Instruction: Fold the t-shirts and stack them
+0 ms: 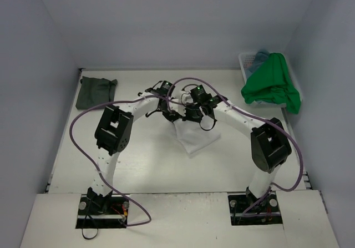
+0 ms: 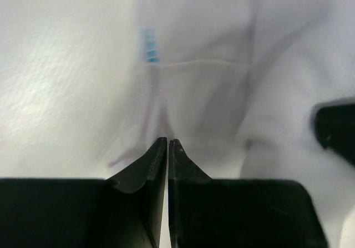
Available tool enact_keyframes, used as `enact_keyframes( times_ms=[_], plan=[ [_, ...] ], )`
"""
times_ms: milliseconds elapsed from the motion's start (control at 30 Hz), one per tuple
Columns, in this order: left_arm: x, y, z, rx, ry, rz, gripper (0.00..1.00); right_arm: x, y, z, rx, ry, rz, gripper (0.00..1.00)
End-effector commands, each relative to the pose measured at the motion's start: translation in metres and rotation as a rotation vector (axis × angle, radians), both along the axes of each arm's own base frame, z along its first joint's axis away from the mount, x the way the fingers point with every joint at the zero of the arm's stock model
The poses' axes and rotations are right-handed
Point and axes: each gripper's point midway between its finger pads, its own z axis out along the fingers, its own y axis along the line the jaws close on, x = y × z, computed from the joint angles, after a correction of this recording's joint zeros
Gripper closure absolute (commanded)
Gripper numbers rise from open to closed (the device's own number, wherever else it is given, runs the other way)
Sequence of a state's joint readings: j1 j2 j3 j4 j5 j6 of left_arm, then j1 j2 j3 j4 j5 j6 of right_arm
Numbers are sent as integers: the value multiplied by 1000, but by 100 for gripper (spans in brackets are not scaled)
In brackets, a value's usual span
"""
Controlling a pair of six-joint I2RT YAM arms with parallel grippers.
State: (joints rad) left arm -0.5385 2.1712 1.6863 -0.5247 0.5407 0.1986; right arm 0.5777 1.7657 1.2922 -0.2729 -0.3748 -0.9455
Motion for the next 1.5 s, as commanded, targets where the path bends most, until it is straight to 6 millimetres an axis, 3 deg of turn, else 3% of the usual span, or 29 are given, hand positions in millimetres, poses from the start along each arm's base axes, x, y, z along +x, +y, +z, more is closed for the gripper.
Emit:
enact_keyframes(
  times_ms=[0, 133, 267, 367, 567, 700, 733, 800, 833, 933, 1133, 1200, 1267, 1467],
  plan=[
    [48, 28, 85, -82, -186, 136, 98, 3, 8, -4, 6, -20, 21, 100],
    [64, 51, 111, -123, -224, 193, 90, 6, 11, -12, 3, -17, 21, 100],
    [67, 54, 130, -146, -257, 195, 87, 13, 12, -13, 4, -37, -2, 100],
    [64, 54, 130, -151, -248, 187, 87, 20, 14, -14, 9, -57, -23, 100],
    [55, 54, 113, -153, -213, 179, 91, 48, 21, 4, 79, -214, -150, 100],
    [51, 53, 110, -157, -198, 176, 91, 65, 23, 4, 122, -293, -234, 78],
    [51, 53, 111, -159, -199, 175, 91, 68, 21, -8, 99, -281, -248, 71],
    [50, 53, 113, -161, -198, 175, 91, 72, 22, -16, 95, -283, -273, 66],
    [48, 53, 112, -162, -195, 174, 91, 74, 20, -27, 75, -275, -285, 65],
    [45, 53, 112, -166, -189, 169, 91, 88, 12, -38, 59, -317, -360, 61],
    [41, 55, 114, -166, -192, 164, 91, 126, -13, -38, 41, -444, -561, 58],
    [40, 57, 112, -154, -188, 165, 91, 126, -17, -44, 22, -432, -578, 58],
    [39, 59, 116, -151, -198, 159, 91, 124, -20, -38, 37, -422, -586, 55],
    [36, 63, 128, -135, -219, 150, 91, 134, -36, 22, 117, -450, -664, 50]
  ],
)
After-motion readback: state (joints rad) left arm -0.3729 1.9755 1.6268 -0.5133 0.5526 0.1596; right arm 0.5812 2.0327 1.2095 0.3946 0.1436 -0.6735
